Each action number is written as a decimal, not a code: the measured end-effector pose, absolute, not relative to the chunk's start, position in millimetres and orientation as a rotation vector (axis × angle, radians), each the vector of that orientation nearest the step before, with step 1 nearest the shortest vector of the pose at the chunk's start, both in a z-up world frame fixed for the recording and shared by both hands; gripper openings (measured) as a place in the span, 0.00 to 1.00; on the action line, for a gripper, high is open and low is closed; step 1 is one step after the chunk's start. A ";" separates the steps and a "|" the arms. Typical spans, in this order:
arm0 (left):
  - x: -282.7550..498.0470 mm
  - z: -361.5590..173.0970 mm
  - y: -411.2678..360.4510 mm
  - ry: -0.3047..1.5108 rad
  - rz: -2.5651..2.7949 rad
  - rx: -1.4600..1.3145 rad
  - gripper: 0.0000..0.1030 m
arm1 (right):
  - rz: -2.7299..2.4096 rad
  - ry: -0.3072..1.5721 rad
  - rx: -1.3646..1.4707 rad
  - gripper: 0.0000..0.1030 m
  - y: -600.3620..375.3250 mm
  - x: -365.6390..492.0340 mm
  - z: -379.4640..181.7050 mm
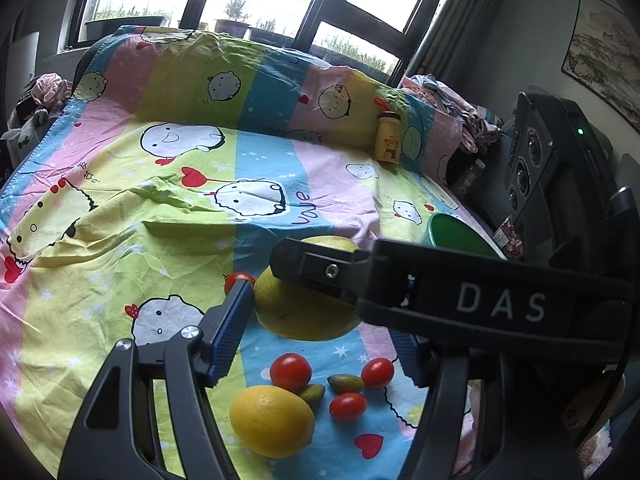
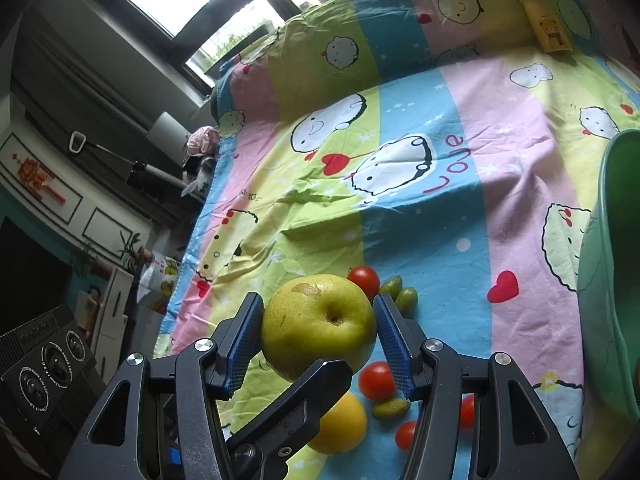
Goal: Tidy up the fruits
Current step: 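Lift the pear with the right gripper toward the green bowl, then carry the pear in the right gripper over the bowl and lower it, then open the right gripper to drop the pear beside the orange, then close the left gripper on a red tomato while the right gripper grasps another tomato, then lift the tomato in the left gripper while the right gripper carries its tomato toward the bowl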
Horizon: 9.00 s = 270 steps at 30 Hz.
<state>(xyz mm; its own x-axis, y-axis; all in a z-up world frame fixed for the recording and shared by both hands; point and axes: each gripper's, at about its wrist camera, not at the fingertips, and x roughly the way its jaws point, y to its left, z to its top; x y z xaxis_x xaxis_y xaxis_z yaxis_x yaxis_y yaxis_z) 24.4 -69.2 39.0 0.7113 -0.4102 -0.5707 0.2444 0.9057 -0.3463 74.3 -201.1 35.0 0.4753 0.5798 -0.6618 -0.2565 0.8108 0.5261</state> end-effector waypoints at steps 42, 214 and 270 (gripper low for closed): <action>39.7 76.5 -192.6 0.640 -0.625 -0.060 0.62 | 0.310 0.760 0.590 0.58 -333.8 48.0 64.8; 111.1 -24.1 -36.7 1.063 -0.237 -0.369 0.31 | 0.296 1.157 0.233 0.32 -213.1 92.5 -25.7; 77.8 1.0 -37.6 0.993 -0.299 -0.421 0.31 | 0.243 1.059 0.280 0.32 -236.9 84.4 -2.3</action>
